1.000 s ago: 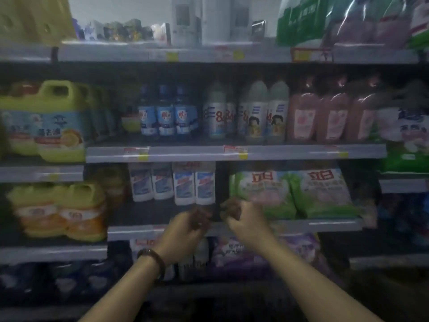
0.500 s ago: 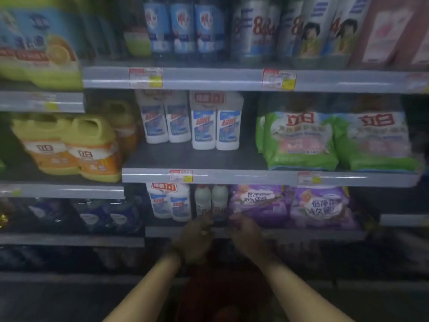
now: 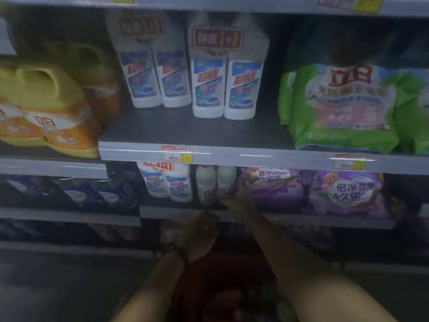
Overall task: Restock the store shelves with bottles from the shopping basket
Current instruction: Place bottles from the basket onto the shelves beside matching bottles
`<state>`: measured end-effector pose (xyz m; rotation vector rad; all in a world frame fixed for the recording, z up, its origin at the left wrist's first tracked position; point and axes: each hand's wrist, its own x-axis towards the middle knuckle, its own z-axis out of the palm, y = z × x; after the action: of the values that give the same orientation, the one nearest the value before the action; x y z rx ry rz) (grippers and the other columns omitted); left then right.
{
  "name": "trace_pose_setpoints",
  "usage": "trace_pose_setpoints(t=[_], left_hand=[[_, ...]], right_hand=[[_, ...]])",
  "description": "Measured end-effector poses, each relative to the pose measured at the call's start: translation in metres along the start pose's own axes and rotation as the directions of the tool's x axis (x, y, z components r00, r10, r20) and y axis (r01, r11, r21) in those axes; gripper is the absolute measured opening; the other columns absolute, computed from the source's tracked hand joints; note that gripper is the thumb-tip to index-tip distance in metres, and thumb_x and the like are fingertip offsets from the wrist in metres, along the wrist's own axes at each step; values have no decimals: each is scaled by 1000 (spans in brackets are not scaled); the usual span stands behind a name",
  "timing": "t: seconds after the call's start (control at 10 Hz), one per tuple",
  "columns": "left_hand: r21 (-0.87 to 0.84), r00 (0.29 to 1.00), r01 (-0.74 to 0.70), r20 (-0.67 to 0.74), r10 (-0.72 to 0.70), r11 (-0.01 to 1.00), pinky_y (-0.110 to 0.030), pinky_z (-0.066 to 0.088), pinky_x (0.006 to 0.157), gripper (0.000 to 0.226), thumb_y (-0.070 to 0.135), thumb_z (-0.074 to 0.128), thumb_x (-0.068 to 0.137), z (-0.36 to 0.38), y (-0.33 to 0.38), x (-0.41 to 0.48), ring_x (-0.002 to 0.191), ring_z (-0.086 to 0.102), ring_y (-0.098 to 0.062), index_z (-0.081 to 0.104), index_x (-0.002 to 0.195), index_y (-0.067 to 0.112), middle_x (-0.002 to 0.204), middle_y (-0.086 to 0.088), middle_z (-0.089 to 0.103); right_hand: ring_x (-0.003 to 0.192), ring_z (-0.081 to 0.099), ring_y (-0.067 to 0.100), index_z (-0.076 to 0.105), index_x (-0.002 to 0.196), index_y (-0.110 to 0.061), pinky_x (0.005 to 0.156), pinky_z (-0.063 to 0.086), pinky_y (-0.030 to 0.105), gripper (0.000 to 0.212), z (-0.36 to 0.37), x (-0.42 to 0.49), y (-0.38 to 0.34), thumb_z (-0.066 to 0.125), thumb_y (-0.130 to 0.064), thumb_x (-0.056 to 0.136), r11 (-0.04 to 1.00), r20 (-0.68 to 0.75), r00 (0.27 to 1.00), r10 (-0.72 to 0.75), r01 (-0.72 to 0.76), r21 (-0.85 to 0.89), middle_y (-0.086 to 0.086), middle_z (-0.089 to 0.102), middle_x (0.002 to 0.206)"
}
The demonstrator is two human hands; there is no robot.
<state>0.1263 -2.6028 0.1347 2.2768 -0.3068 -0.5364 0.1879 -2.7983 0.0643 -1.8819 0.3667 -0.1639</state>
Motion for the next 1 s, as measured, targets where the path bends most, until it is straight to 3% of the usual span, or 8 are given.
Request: trace_pose_setpoints(t=[0.2,0.3,0.4,0.6,0.7,0.8,0.9,1.0], left_hand=[[-107,1000,21,-7,-22,994,-41,61,95,23,31,68,101,3,-1,10,97,70,-9,67,124,25,118,2,73],[-196,993,107,64,-96,975,-47,59,101,21,31,59,103,-1,1,13,110,69,-19,64,123,36,125,1,68],[-231,995,95,65,-82,968,-50,60,100,22,29,53,106,-5,0,13,108,73,-20,62,110,49,122,4,69],[-356,996,91,54,-77,930,-57,64,88,17,37,58,101,-18,2,1,97,77,-25,63,100,53,109,-1,76],[-464,997,78,40,-67,882,-67,62,85,22,37,57,105,-31,15,-14,100,77,-41,68,91,50,110,-14,75],[-520,999,44,-1,-52,853,-72,58,89,10,42,58,100,-36,27,-30,105,73,-49,67,97,43,112,-21,74],[-535,1000,-3,22,17,845,-60,60,96,17,43,55,108,-36,43,-53,108,76,-33,70,101,41,115,-8,77],[-513,992,-82,44,121,854,-51,60,99,16,38,59,108,-37,66,-79,110,76,-21,75,107,39,116,0,79]], right_hand=[[128,67,19,56,139,-26,102,62,54,62,6,9,-2,88,-19,86,999,15,999,31,-31,-14,-4,70,135],[128,67,19,57,136,-26,101,61,56,58,7,15,17,86,-34,86,998,27,999,-44,45,-41,-4,69,134],[132,66,21,54,141,-26,103,60,57,63,1,7,22,83,-43,87,997,84,994,-77,78,-14,0,68,139],[131,67,20,51,148,-13,107,59,48,58,-34,-50,-46,77,-23,98,994,202,978,-59,39,102,6,68,142],[124,72,24,57,143,-10,105,60,53,47,-49,-78,-57,76,-16,99,987,259,966,13,-54,151,9,73,134],[120,74,30,64,134,-11,107,57,59,42,-58,-112,-59,80,-14,95,965,282,958,55,-124,231,12,76,127],[122,73,37,67,132,-11,106,57,58,56,-61,-145,-63,86,-28,82,948,290,956,41,-129,292,13,77,125],[127,66,48,66,134,-3,106,53,62,56,-68,-166,-73,84,-24,85,936,279,960,-30,-71,344,24,74,128]])
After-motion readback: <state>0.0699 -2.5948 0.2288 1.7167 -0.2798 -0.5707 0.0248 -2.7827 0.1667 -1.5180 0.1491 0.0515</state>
